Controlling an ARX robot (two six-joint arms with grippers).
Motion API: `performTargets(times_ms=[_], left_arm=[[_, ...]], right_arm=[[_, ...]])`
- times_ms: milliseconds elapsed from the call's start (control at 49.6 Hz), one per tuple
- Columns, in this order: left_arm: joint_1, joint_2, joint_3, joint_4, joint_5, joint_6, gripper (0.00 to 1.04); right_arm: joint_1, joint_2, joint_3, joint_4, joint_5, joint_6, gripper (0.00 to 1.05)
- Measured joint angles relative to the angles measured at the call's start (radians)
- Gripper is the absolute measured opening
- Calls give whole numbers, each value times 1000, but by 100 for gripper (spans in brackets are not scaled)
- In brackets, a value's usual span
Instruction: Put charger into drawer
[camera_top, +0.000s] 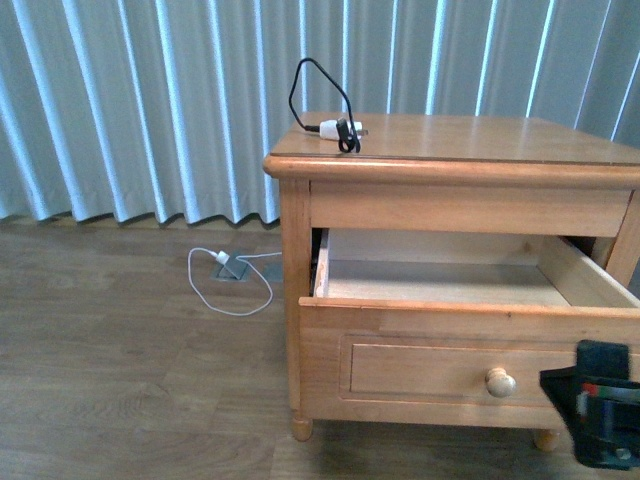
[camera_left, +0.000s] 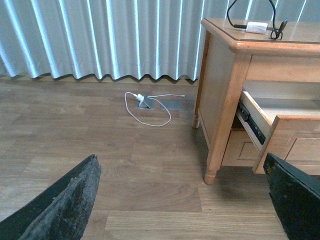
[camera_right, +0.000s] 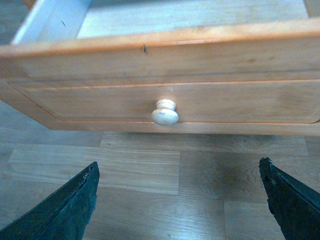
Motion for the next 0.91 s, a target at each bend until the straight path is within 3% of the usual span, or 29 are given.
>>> performTargets(times_ms=[443,564,786,907], left_arm=[[0,0,0,0,0,0,99],[0,0,0,0,0,0,99],[0,0,0,0,0,0,99],[0,0,0,0,-1,0,99]], right_arm=[[-294,-715,-85,-493,-288,-33,96],[-369,-823,-118,-512,-368,-8,96],[-389,-859,-124,-509,-371,6,96],[-331,-912,-243,-237,-132,-109,78]])
